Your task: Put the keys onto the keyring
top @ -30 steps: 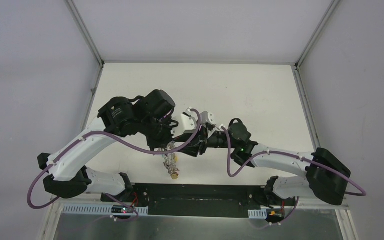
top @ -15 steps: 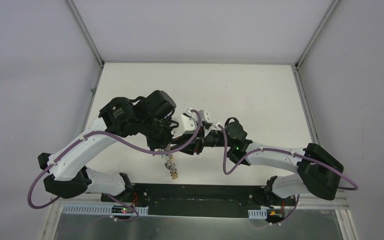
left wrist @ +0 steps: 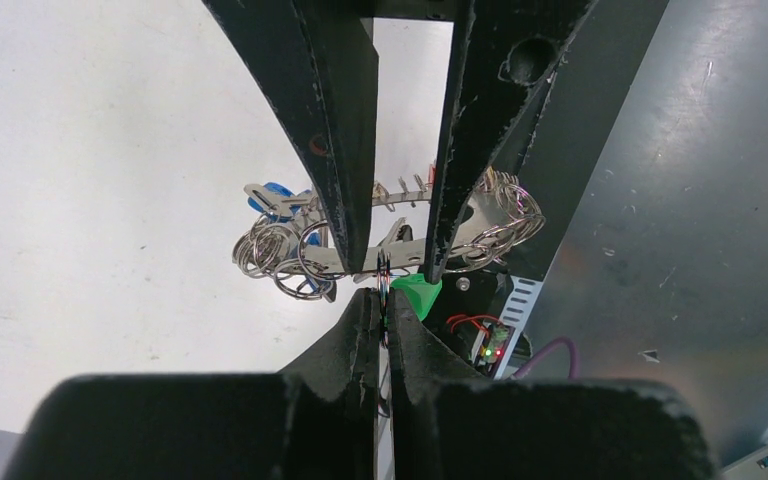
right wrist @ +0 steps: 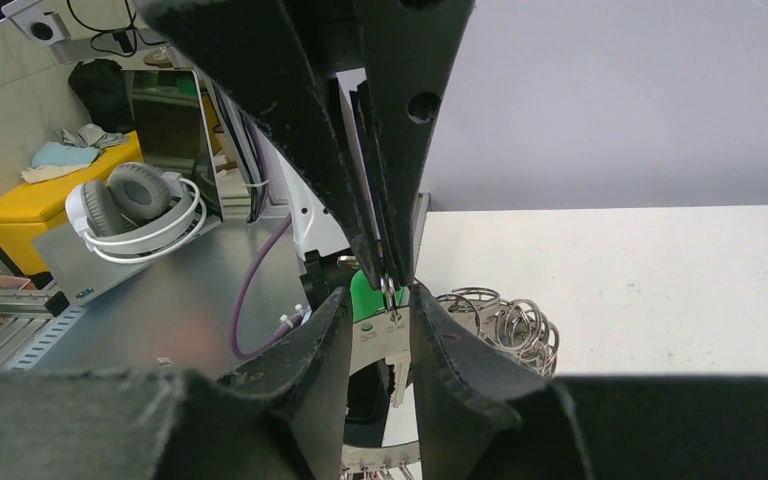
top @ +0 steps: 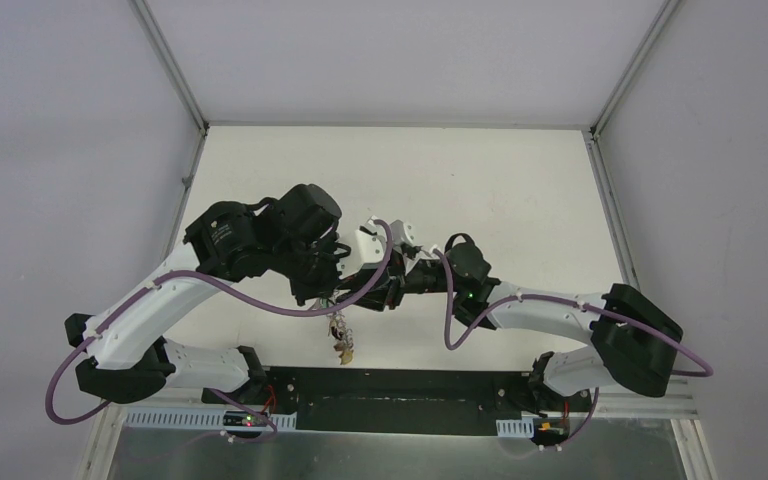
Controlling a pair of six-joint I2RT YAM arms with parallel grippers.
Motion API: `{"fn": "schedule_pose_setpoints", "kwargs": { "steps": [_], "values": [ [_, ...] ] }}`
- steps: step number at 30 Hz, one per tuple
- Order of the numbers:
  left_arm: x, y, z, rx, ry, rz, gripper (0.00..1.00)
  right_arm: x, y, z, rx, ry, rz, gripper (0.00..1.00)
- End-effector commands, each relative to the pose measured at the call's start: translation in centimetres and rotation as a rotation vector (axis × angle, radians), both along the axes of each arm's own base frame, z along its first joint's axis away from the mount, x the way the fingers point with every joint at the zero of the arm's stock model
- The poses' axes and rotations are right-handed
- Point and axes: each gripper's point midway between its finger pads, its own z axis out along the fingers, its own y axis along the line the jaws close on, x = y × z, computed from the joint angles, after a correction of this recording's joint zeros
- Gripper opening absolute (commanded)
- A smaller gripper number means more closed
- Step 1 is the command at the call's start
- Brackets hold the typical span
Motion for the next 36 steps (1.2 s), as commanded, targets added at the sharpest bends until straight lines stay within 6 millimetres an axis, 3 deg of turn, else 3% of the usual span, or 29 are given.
{"fn": "schedule_pose_setpoints", "kwargs": {
  "steps": [1, 9, 15, 20, 26, 29, 36],
  "values": [
    [0.1, -1.0, 1.1, -0.077, -0.024, -0.008, 0.00, -0.6, 0.3, 2.4, 0.071, -0.041, 0.032, 0.29],
    [-0.3, -1.2, 1.3, -0.099, -0.012, -0.017, 0.00, -0.5, 0.5, 2.2, 0.065, -0.044, 0.027, 0.24],
    [-0.4, -1.3, 1.1, -0.106, -0.004, -0.012, 0.00, -0.3, 0.5, 2.2, 0.061, -0.047, 0.018, 0.01],
    [-0.3, -1.2, 1.3, -0.117, -0.015, -0.001, 0.00, -0.4, 0.3, 2.1, 0.062, -0.048, 0.013, 0.00],
    [0.4, -0.6, 1.7, -0.135, -0.050, 0.071, 0.25, -0.3, -0.1, 2.0, 0.062, -0.051, -0.003, 0.00],
    [0.7, -0.2, 2.2, -0.173, -0.065, 0.139, 0.32, -0.3, -0.3, 1.9, 0.062, -0.052, -0.006, 0.00],
    [0.5, 0.6, 2.7, -0.370, -0.091, 0.268, 0.35, -0.4, -0.4, 2.0, 0.065, -0.057, -0.003, 0.00]
  ]
}}
